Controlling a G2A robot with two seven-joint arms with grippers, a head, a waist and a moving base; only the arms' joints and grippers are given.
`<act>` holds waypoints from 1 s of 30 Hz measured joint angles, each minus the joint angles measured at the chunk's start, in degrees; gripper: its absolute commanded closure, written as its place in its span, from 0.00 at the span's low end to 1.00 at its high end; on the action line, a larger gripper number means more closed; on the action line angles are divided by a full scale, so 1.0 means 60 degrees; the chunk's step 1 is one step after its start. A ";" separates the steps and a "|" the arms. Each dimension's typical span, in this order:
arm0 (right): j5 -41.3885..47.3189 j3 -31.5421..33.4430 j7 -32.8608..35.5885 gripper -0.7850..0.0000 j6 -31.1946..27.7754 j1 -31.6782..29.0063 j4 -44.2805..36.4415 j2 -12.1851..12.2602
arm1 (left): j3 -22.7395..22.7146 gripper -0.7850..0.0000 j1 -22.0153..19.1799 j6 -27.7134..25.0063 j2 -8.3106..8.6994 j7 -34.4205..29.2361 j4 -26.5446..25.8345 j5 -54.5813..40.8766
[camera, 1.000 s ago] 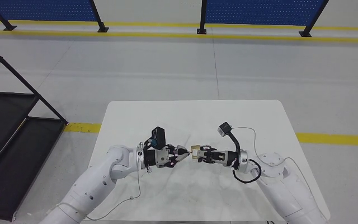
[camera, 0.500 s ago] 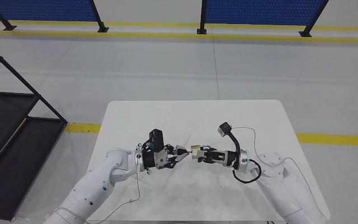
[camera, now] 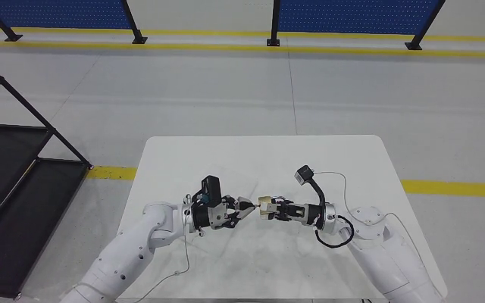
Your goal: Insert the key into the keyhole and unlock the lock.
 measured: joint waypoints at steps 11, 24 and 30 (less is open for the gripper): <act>0.0000 0.0000 0.0000 1.00 0.0000 0.0000 0.0000 0.0000 | -0.0018 1.00 0.0308 0.0756 -0.0029 0.0741 -0.0300 0.1358; 0.0000 0.0000 0.0000 1.00 0.0000 0.0000 0.0000 0.0000 | -0.0048 0.00 0.0571 0.1134 -0.0054 0.1152 -0.0296 0.1896; 0.0000 0.0000 0.0000 1.00 0.0000 0.0000 0.0000 0.0000 | -0.1153 0.00 0.1315 0.1217 0.0125 0.1814 0.0023 0.1333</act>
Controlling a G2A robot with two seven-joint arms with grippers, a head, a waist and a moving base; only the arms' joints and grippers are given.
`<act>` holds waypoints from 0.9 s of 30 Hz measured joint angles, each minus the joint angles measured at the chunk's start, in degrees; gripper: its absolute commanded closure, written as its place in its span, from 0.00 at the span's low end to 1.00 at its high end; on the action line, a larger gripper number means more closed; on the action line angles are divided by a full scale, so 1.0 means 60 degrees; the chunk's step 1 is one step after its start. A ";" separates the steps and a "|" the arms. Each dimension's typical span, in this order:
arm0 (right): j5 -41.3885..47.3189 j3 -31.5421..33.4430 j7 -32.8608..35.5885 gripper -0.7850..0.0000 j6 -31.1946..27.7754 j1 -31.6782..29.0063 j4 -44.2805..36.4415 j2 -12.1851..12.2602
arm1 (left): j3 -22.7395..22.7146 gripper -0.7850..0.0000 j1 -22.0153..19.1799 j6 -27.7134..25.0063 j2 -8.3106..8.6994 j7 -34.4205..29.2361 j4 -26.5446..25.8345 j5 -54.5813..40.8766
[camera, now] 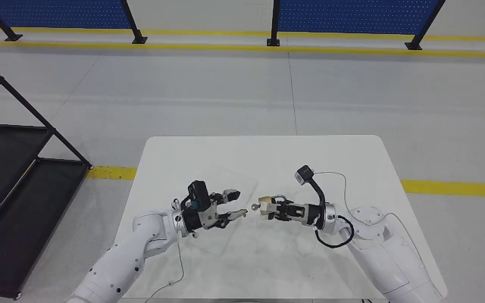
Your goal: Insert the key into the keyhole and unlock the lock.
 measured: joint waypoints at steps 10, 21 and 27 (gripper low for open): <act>0.0000 0.0000 0.0000 1.00 0.0000 0.0000 0.0000 0.0000 | -0.1712 0.00 0.0898 -0.0912 0.0270 0.0660 0.0392 -0.0784; -0.2898 -0.0010 -0.2055 1.00 0.3032 -0.0258 -0.0948 0.0102 | -0.1702 0.00 0.0897 -0.0903 0.0269 0.0659 0.0386 -0.0767; -0.4615 -0.0318 -0.2226 1.00 0.5644 -0.0142 -0.1239 0.0110 | -0.1702 0.00 0.0897 -0.0903 0.0268 0.0659 0.0386 -0.0767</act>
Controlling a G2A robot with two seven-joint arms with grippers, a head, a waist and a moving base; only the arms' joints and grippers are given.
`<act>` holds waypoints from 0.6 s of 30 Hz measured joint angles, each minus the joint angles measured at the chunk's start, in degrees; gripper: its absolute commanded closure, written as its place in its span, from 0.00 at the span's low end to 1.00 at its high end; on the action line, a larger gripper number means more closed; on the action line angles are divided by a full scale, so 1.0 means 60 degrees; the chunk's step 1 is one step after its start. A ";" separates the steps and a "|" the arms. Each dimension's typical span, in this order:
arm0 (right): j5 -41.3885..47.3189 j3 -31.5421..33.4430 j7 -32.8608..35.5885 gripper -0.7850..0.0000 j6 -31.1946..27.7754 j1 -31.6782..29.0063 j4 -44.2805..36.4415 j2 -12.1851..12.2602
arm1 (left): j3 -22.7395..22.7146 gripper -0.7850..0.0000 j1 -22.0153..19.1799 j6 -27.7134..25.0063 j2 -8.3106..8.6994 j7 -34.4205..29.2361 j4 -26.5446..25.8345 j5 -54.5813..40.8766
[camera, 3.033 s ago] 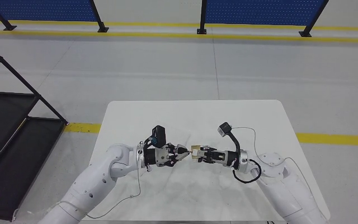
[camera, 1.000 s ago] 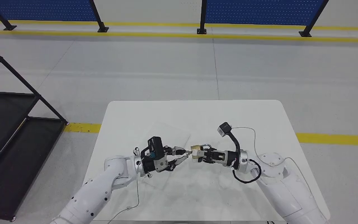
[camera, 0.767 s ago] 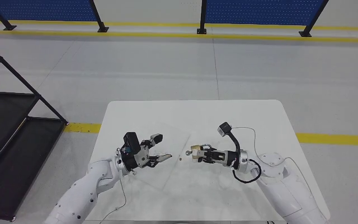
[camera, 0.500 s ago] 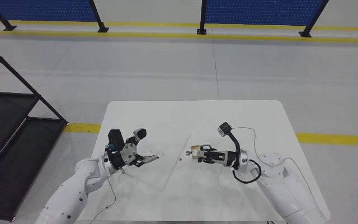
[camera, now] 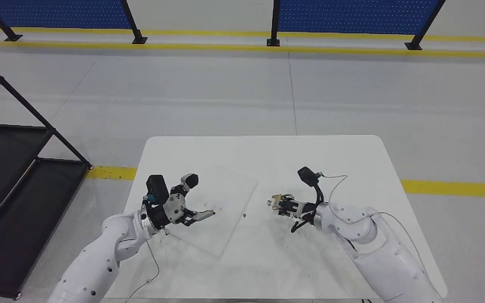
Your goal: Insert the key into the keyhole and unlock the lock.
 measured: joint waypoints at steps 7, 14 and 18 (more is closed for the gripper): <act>-0.0902 -0.0668 0.0033 1.00 0.1713 0.0424 0.0185 -0.0137 | 0.0000 0.00 0.0000 0.0000 0.0000 0.0000 0.0000 0.0000; -0.1406 -0.0989 0.0059 1.00 0.2735 0.0625 0.0328 -0.0218 | 0.0000 0.00 0.0000 0.0000 0.0000 0.0000 0.0000 0.0000; -0.1549 -0.1001 0.0074 1.00 0.2990 0.0600 0.0290 -0.0224 | 0.0000 0.00 0.0000 0.0000 0.0000 0.0000 0.0000 0.0000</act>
